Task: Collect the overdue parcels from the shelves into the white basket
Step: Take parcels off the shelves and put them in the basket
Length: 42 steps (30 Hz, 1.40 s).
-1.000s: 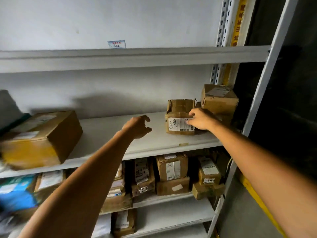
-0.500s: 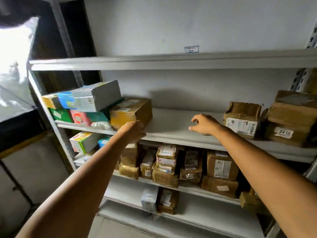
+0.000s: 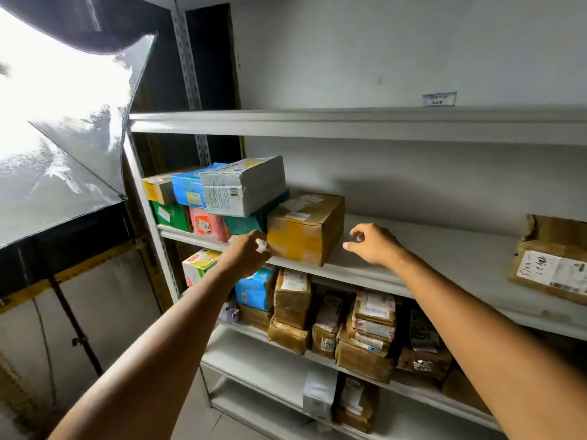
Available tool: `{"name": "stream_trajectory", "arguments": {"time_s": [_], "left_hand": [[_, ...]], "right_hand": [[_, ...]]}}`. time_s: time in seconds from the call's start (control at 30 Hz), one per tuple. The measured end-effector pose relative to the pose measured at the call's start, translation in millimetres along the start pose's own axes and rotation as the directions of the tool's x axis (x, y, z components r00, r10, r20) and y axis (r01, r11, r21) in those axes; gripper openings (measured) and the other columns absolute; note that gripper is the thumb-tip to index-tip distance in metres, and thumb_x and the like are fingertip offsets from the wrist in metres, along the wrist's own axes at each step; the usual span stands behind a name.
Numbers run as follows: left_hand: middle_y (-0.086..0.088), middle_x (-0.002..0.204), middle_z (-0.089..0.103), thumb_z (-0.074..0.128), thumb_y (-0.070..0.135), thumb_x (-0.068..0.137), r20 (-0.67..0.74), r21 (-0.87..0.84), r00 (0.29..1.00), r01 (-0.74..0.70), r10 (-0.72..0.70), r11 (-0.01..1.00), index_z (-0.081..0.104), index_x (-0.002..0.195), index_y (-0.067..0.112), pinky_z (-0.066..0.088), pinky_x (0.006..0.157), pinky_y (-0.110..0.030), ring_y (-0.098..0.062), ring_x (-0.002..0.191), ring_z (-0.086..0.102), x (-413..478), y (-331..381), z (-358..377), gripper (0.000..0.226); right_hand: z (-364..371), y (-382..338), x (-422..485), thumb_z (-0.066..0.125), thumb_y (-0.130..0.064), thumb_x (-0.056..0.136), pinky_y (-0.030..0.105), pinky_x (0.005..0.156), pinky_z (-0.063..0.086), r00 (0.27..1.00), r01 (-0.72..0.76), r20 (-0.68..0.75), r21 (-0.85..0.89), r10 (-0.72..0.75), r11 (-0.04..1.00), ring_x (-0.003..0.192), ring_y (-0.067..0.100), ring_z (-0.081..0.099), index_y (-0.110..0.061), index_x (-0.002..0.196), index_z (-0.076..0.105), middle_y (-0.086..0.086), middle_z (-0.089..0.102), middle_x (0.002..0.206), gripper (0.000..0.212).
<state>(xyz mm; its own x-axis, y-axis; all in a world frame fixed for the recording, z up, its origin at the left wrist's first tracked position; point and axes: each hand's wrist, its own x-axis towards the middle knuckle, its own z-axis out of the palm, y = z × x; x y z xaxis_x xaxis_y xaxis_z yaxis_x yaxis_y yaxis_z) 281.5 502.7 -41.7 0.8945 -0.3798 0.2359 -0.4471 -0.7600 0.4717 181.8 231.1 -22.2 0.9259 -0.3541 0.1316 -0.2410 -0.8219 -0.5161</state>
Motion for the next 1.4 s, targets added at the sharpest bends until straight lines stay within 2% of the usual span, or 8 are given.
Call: {"name": "stream_trajectory", "arguments": {"time_s": [0.17,0.5,0.73,0.93,1.03,1.13,1.27,1.4], "left_hand": [[-0.01,0.131,0.061,0.071,0.033,0.09,-0.002,-0.097,1.0,-0.004,0.004,0.995,0.05,0.14,0.019,0.046,0.091,-0.034,-0.027,0.117,0.057,52.0,-25.7,11.7,0.056],[0.0,0.121,0.063,0.076,0.023,0.084,-0.036,-0.332,0.999,-0.017,0.005,0.943,0.051,0.128,0.019,0.047,0.079,-0.03,-0.017,0.097,0.058,96.1,-32.8,39.3,0.051],[0.003,0.126,0.064,0.081,0.031,0.078,-0.023,-0.358,0.999,0.025,-0.036,0.934,0.041,0.146,0.023,0.048,0.089,-0.032,-0.019,0.108,0.061,93.0,-29.4,38.6,0.079],[0.001,0.128,0.066,0.081,0.023,0.081,-0.03,-0.412,1.0,-0.016,0.004,0.911,0.053,0.139,0.02,0.055,0.094,-0.039,-0.019,0.108,0.067,79.5,-21.5,41.4,0.064],[0.0,0.12,0.067,0.079,0.019,0.084,-0.018,-0.458,1.0,-0.027,0.021,0.889,0.058,0.128,0.018,0.056,0.091,-0.034,-0.02,0.108,0.066,77.7,-24.2,41.4,0.05],[0.003,0.115,0.066,0.077,0.037,0.085,-0.05,-0.49,0.999,-0.027,0.002,0.871,0.058,0.124,0.02,0.056,0.086,-0.031,-0.016,0.104,0.064,83.4,-22.9,41.6,0.047],[-0.005,0.136,0.056,0.065,0.057,0.088,0.029,-0.613,0.996,0.084,-0.084,0.786,0.041,0.144,0.025,0.053,0.097,-0.047,-0.025,0.119,0.057,97.4,-9.4,44.6,0.068],[-0.008,0.136,0.054,0.063,0.044,0.094,0.084,-0.673,0.989,0.144,-0.119,0.726,0.041,0.147,0.023,0.054,0.09,-0.041,-0.024,0.114,0.057,112.4,-1.3,49.6,0.061]], "right_hand": [[32.7,-18.8,39.6,0.064,-0.046,0.09,0.034,0.094,0.045,0.995,-0.07,-0.057,0.122,0.078,0.99,0.119,0.025,0.057,-0.018,0.134,0.055,0.006,0.059,0.134,0.053],[65.4,-31.6,79.7,0.062,-0.059,0.086,0.048,0.095,0.053,0.967,-0.21,-0.047,0.399,0.249,0.893,0.124,0.028,0.052,-0.021,0.144,0.043,0.006,0.05,0.141,0.071],[72.2,-30.2,80.3,0.068,-0.044,0.088,0.032,0.093,0.047,0.951,-0.163,-0.151,0.493,0.268,0.855,0.118,0.025,0.056,-0.017,0.136,0.054,0.004,0.059,0.132,0.057],[63.7,-12.2,66.0,0.074,-0.03,0.084,0.046,0.095,0.054,0.963,-0.114,-0.156,0.502,0.22,0.857,0.111,0.024,0.061,-0.021,0.134,0.059,0.003,0.064,0.125,0.053],[59.6,-4.5,64.2,0.078,-0.04,0.078,0.046,0.093,0.055,0.961,-0.103,-0.162,0.535,0.222,0.839,0.106,0.02,0.063,-0.022,0.126,0.064,-0.003,0.067,0.112,0.053],[59.1,-1.6,67.8,0.07,-0.07,0.064,0.046,0.088,0.057,0.954,-0.113,-0.168,0.565,0.248,0.818,0.102,0.017,0.064,-0.035,0.111,0.066,-0.005,0.068,0.11,0.059],[58.9,-3.5,81.3,0.068,-0.067,0.071,0.05,0.093,0.054,0.959,-0.149,-0.107,0.603,0.264,0.784,0.122,0.025,0.054,-0.035,0.134,0.053,0.002,0.053,0.139,0.072],[60.5,-6.5,87.0,0.071,-0.051,0.081,0.049,0.086,0.056,0.958,-0.217,0.005,0.669,0.288,0.711,0.112,0.024,0.053,-0.034,0.14,0.046,0.0,0.052,0.129,0.066]]}}
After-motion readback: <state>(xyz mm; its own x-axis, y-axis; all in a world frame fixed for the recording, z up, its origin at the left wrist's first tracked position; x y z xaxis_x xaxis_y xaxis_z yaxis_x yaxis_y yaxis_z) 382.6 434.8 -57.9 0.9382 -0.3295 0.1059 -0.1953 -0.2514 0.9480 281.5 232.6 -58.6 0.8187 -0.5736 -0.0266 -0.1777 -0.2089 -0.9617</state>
